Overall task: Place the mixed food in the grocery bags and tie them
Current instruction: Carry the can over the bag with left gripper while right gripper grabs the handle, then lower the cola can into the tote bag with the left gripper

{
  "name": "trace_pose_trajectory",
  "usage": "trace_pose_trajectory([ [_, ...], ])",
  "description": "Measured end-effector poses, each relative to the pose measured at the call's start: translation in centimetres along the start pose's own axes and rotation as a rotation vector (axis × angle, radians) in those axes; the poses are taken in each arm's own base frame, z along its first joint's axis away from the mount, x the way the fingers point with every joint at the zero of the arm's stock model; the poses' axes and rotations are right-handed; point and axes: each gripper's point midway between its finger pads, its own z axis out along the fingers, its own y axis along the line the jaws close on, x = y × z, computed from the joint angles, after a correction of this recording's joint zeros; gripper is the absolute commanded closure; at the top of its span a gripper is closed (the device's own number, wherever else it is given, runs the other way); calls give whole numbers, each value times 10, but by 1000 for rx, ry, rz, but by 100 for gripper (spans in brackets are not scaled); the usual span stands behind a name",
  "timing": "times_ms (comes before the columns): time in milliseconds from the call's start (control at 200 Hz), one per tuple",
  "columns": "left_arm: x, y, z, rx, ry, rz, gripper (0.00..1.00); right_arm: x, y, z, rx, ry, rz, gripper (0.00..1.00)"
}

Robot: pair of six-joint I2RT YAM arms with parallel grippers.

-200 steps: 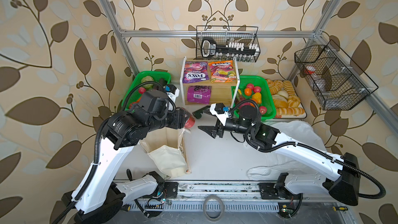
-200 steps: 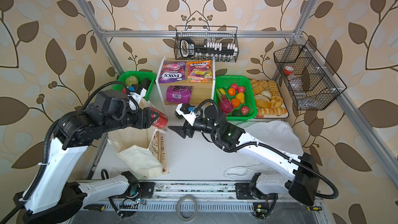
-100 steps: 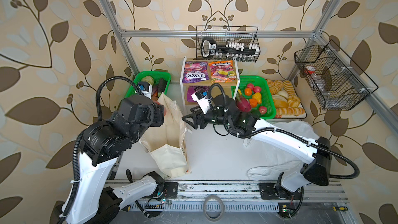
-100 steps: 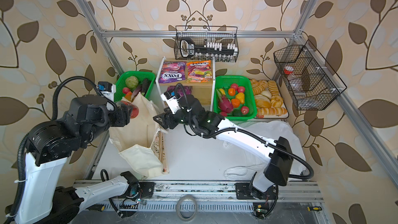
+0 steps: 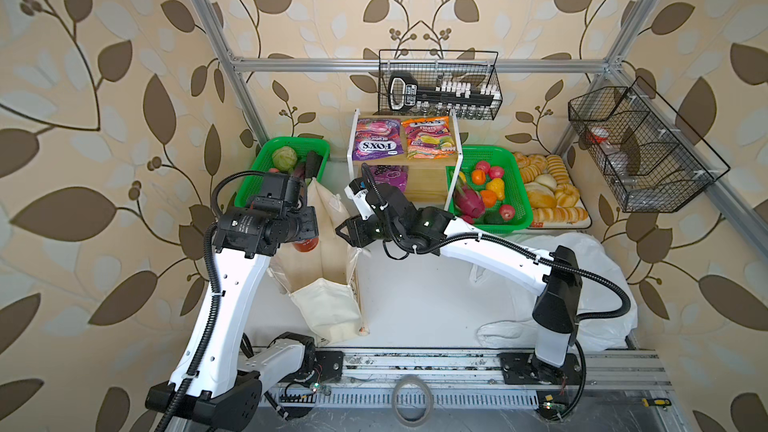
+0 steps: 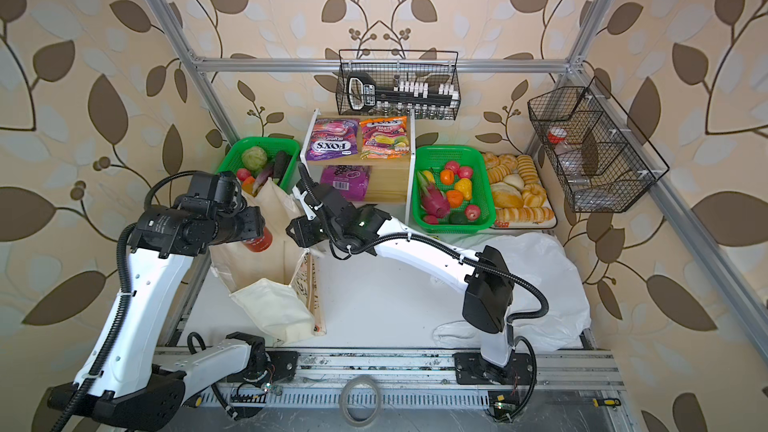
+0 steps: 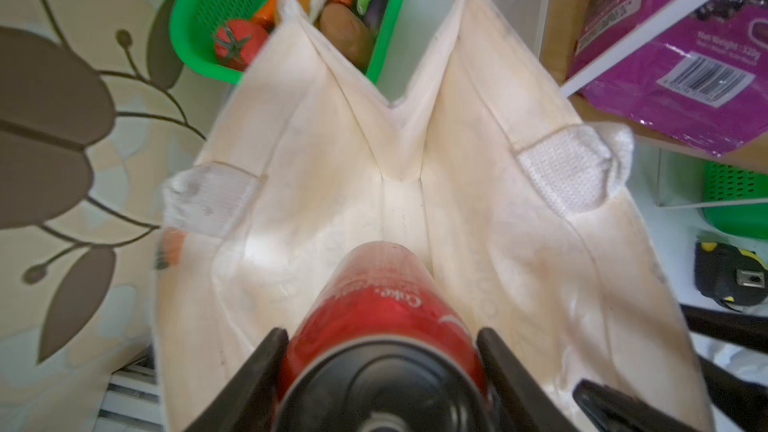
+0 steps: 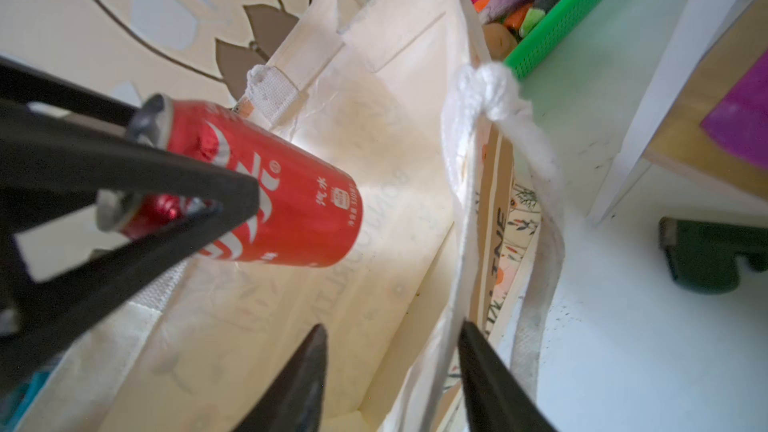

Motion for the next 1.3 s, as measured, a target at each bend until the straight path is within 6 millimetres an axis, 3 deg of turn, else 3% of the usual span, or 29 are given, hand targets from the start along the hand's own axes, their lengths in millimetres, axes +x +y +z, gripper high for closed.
trace_pose_trajectory([
  [125,5,-10,22,43,10,-13,100,7,0,2,-3,28,25,71],
  [290,11,-16,50,62,4,-50,100,9,2,4,-18,26,51,80],
  [600,14,-13,90,31,-50,-95,100,19,-2,10,-24,26,91,82],
  [815,19,-6,108,-14,-60,-118,100,16,-6,5,-31,5,120,82],
  [1140,9,-9,135,-35,-89,-125,100,11,-8,5,-46,-6,136,82],
  [1305,18,-9,150,-50,-51,-117,100,10,-10,5,-47,-6,139,82],
])
